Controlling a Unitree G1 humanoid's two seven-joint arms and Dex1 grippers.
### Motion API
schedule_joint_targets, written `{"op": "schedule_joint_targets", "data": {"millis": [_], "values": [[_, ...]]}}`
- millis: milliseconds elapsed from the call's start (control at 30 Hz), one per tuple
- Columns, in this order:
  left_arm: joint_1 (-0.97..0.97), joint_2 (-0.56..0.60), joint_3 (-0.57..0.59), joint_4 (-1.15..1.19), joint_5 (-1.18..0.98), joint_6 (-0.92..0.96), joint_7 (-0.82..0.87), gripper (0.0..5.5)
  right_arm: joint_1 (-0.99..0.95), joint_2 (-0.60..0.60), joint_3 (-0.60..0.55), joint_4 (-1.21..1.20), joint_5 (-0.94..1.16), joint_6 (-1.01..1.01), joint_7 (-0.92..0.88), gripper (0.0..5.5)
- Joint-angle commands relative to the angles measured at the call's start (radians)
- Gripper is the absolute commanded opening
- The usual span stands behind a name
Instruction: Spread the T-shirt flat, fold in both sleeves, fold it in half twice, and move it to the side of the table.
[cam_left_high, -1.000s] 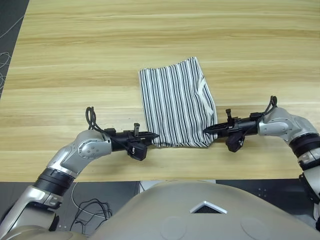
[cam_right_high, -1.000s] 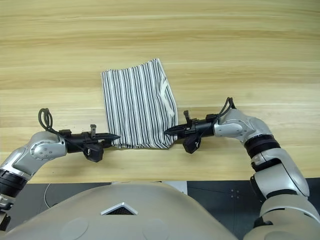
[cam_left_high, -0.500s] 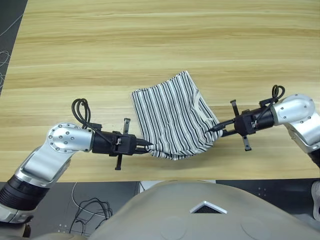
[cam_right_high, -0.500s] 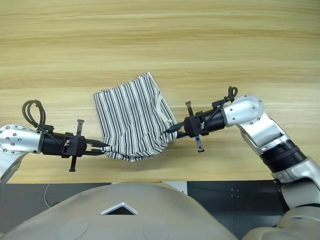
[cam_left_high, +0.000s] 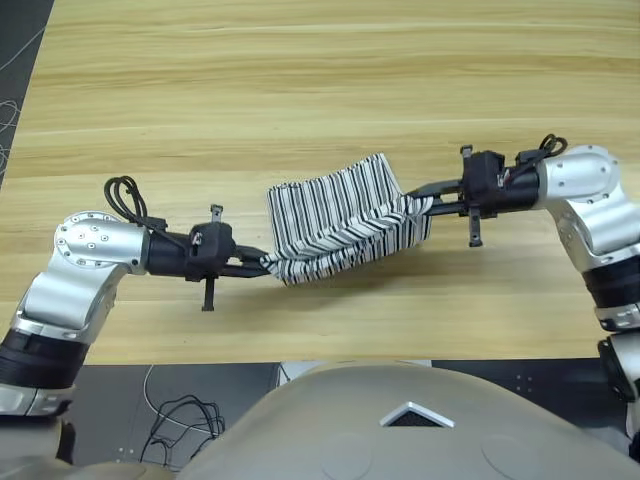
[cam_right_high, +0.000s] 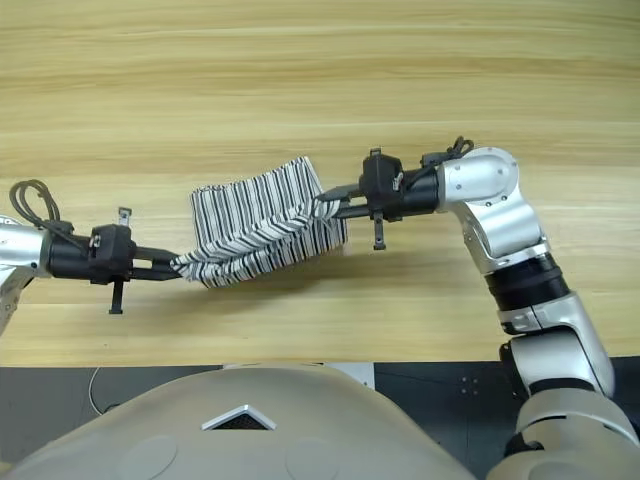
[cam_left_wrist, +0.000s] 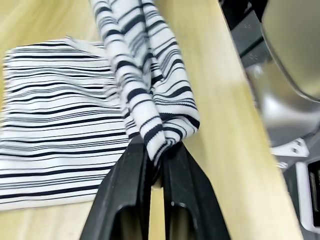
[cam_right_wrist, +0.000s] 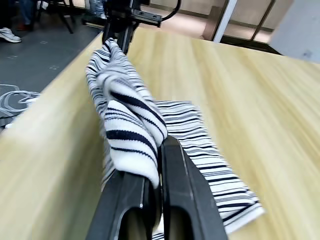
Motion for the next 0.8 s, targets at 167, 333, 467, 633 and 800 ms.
{"op": "schedule_joint_targets", "data": {"millis": [167,333,467,633,800], "values": [[-0.206,-0.125,-0.017,0.273,0.091,0.041,0.005,0.16,-0.138,0.138,-0.047,0.325,-0.156,-0.122,-0.019,0.1],[-0.299,-0.203,-0.029,0.418,0.194,-0.003,0.042,0.16,-0.198,0.213,-0.049,0.54,-0.246,-0.227,-0.029,0.1],[-0.359,-0.249,-0.029,0.551,0.237,0.001,0.048,0.52,-0.259,0.279,-0.058,0.716,-0.308,-0.299,-0.061,0.1],[-0.407,-0.257,-0.004,0.7,0.271,-0.018,0.049,1.22,-0.344,0.321,-0.092,0.886,-0.38,-0.351,-0.176,1.04],[-0.499,-0.247,0.048,0.954,0.318,-0.093,0.092,1.38,-0.42,0.313,-0.147,1.013,-0.429,-0.341,-0.336,1.23]]}}
